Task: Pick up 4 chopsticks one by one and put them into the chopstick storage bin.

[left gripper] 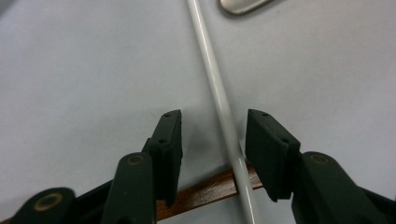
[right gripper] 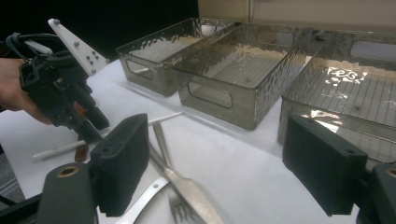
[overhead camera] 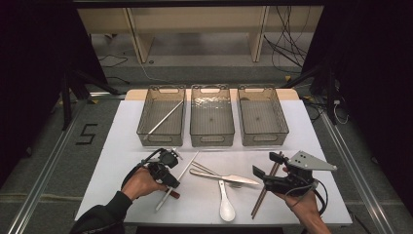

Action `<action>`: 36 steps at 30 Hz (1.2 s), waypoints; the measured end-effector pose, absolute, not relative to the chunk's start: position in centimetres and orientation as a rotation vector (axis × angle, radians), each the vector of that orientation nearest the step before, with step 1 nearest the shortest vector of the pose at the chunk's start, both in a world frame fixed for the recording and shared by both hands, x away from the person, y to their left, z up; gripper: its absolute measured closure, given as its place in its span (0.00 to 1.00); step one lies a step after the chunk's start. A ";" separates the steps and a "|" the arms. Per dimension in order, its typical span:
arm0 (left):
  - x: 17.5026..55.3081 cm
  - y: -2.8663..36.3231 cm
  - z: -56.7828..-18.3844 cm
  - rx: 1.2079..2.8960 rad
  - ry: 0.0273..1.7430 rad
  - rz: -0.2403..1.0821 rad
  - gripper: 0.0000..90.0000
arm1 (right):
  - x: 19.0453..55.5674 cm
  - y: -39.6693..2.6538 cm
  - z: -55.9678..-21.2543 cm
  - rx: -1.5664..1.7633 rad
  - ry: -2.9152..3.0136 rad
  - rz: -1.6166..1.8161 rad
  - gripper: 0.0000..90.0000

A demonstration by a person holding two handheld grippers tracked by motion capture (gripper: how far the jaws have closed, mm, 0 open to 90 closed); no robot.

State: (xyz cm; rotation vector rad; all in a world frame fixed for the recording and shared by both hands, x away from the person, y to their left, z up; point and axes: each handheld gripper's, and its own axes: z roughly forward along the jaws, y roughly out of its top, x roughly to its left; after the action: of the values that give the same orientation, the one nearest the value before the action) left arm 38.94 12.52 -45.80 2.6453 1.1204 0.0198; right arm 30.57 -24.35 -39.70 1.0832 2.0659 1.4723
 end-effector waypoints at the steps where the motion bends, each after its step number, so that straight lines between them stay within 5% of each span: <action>1: 39.0 12.6 -45.9 2.648 1.124 0.015 0.63 | 30.6 -24.3 -39.7 1.083 2.066 1.472 0.27; 15: 39.3 13.1 -46.1 2.662 1.139 0.050 0.88 | 30.6 -24.3 -39.7 1.082 2.068 1.468 0.27; 36: 39.4 13.4 -45.3 2.626 1.116 0.041 0.93 | 30.6 -24.4 -39.7 1.080 2.069 1.467 0.27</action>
State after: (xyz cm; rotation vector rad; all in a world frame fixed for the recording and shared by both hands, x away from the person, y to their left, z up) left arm 39.44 13.40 -45.33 2.6259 1.1161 0.0409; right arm 30.62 -24.35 -39.74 1.0796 2.0693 1.4674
